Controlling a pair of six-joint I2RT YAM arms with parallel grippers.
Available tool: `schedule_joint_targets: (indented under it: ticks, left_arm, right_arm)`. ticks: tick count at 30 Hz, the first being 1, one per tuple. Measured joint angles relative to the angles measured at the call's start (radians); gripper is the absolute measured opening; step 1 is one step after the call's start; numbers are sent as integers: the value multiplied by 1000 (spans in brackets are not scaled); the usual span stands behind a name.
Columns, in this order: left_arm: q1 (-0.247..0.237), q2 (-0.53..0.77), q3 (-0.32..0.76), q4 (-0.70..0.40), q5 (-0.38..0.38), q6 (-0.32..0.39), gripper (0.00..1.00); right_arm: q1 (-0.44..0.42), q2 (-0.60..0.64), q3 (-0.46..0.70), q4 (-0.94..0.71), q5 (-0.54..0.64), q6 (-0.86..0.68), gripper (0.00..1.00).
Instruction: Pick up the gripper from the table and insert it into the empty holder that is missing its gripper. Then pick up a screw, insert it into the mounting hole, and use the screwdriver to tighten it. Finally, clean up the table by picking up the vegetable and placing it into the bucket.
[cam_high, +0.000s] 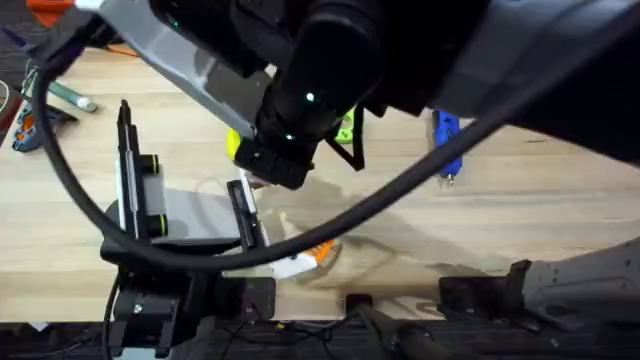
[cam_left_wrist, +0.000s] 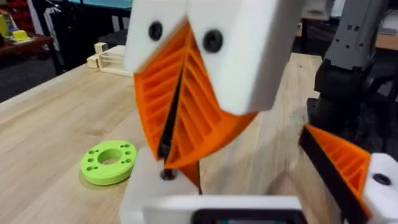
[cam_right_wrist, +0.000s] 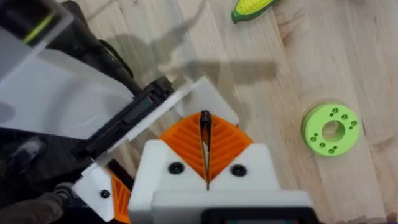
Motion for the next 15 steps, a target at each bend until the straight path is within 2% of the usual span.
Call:
schedule_joint_targets:
  ticks: [15]
  left_arm:
    - [0, 0, 0, 0, 0, 5, 986]
  right_arm:
    - [0, 0, -16, 33, 0, 0, 6]
